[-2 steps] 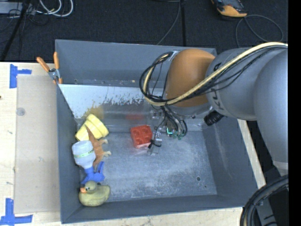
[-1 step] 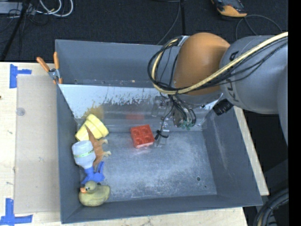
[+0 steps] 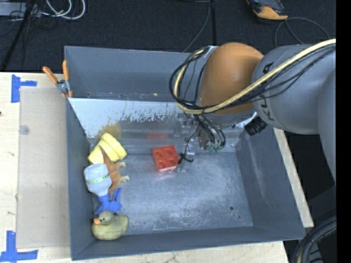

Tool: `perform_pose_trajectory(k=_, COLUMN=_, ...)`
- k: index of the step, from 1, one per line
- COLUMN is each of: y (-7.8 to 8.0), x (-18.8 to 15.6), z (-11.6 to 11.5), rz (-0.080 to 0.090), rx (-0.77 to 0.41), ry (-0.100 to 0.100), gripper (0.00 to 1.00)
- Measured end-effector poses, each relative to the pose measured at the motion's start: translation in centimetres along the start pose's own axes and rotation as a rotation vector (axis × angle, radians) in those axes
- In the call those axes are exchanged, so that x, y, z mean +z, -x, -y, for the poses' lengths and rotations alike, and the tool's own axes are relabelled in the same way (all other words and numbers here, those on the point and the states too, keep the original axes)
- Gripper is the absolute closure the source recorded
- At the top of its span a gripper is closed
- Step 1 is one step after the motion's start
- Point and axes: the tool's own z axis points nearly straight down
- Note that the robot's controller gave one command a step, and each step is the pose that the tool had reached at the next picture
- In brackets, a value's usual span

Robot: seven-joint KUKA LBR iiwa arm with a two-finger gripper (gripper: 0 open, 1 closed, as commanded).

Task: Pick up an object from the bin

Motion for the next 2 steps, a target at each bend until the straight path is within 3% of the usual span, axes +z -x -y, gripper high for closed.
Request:
perform_pose_trajectory(k=1, y=-1.2, x=5.7, z=0.1, rz=-0.013, rx=0.018, ry=-0.002, gripper=0.00)
perform_pose_trajectory(k=2, y=-2.2, x=10.5, z=0.2, rz=-0.001, rx=-0.082, ry=0.000, gripper=1.00)
